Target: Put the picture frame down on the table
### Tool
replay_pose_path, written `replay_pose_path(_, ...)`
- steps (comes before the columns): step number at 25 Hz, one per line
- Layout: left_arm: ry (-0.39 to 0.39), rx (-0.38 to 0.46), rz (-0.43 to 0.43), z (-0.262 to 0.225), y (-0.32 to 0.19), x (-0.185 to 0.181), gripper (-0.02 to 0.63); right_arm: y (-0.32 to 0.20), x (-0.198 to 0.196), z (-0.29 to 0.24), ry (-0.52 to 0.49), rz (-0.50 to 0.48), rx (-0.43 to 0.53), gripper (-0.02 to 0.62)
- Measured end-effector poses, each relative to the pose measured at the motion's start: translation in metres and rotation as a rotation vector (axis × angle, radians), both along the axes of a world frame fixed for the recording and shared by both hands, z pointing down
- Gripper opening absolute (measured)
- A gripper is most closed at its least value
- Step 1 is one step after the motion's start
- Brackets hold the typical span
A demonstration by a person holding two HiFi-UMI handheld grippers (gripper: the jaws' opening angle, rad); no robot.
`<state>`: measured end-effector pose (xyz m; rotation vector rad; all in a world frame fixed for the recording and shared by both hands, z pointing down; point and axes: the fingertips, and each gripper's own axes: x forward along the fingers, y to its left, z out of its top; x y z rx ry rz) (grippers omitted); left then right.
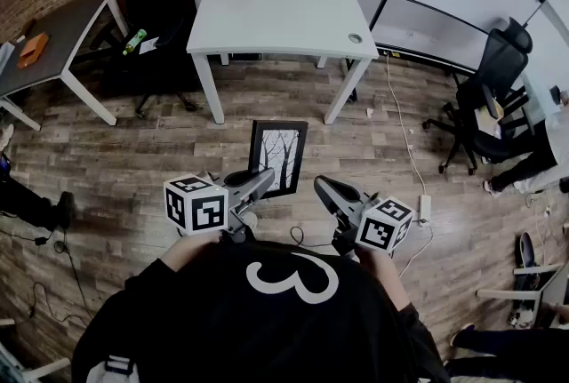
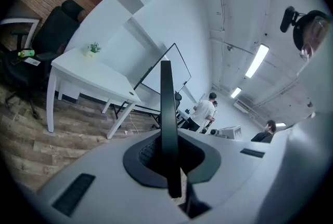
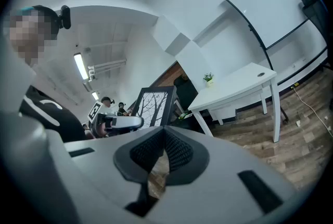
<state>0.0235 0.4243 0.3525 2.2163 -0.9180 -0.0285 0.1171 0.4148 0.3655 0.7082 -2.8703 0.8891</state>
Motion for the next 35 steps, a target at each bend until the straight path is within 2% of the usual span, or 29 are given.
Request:
replay_pose_path(12,-0.001,0.005,0.013,0.010,-0.003,0.000,0.028,0.001,-0.002,0.012,-0.003,0.005,0.005,0.023)
replay_pose_path(20,-0.007,0.003,0.023,0.014,-0.022,-0.009,0.028,-0.020,-0.012,0.017,-0.014,0.020,-0.004,0.023)
replay_pose_path(29,0.001,-0.045,0.044,0.006,-0.083,-0.030,0.028,-0.078,-0.035,0.002,-0.045,0.032,-0.040,0.025)
replay_pose_path(35,0.002,-0.068,0.066,0.016,-0.112,-0.042,0.028,-0.105,-0.046,0.013,-0.047,0.047,-0.072,0.025)
